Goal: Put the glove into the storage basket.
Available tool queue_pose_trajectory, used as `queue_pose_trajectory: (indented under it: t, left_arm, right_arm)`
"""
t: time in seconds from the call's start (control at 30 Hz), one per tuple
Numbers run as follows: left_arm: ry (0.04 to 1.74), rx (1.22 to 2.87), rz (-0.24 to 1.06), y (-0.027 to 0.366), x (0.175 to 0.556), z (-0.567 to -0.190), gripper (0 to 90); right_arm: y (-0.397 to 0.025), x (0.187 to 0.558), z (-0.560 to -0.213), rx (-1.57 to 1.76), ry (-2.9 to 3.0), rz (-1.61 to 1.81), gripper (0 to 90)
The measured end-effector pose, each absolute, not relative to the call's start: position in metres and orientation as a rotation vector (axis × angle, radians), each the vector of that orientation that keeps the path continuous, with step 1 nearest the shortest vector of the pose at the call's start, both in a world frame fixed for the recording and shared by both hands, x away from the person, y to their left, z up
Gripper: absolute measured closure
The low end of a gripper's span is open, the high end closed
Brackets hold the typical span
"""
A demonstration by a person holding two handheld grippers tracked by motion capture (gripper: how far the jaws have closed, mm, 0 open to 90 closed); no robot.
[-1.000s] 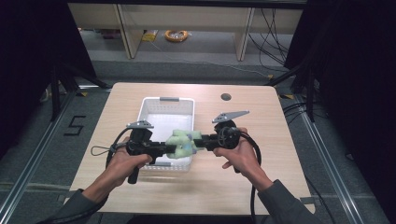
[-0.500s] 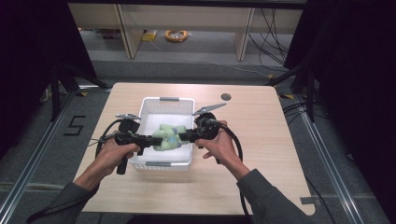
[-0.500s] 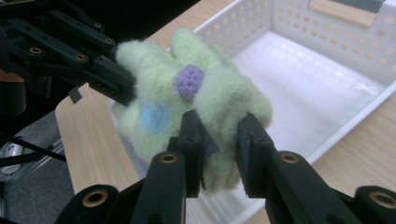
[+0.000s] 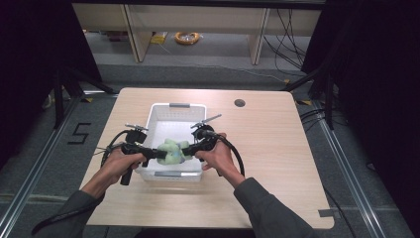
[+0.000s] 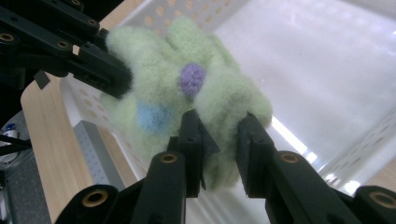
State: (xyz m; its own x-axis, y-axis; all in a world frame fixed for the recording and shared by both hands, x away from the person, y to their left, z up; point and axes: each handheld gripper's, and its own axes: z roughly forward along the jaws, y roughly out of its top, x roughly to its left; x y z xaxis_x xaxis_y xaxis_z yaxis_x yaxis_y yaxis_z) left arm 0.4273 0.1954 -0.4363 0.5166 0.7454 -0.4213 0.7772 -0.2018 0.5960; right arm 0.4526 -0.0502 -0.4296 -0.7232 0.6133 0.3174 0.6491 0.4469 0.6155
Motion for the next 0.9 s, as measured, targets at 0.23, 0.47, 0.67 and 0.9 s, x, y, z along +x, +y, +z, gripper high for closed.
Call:
queue_pose_trajectory:
  t: [0.23,0.47,0.67,0.9]
  left_arm:
    - [1.249,2.023,-0.047,0.193,0.429,-0.445,73.5]
    - [1.240,2.098,-0.038,0.188,0.433,-0.452,72.7]
    - [1.227,2.168,-0.041,0.186,0.436,-0.454,72.2]
    - [1.229,2.213,-0.010,0.184,0.437,-0.455,70.7]
  right_arm:
    - [-0.044,0.454,-0.439,-1.168,-2.647,-1.061,74.2]
    - [-0.039,0.457,-0.447,-1.169,-2.669,-0.983,74.1]
    - [-0.037,0.459,-0.450,-1.175,-2.674,-0.937,73.6]
    - [-0.034,0.460,-0.453,-1.164,-2.700,-0.914,71.3]
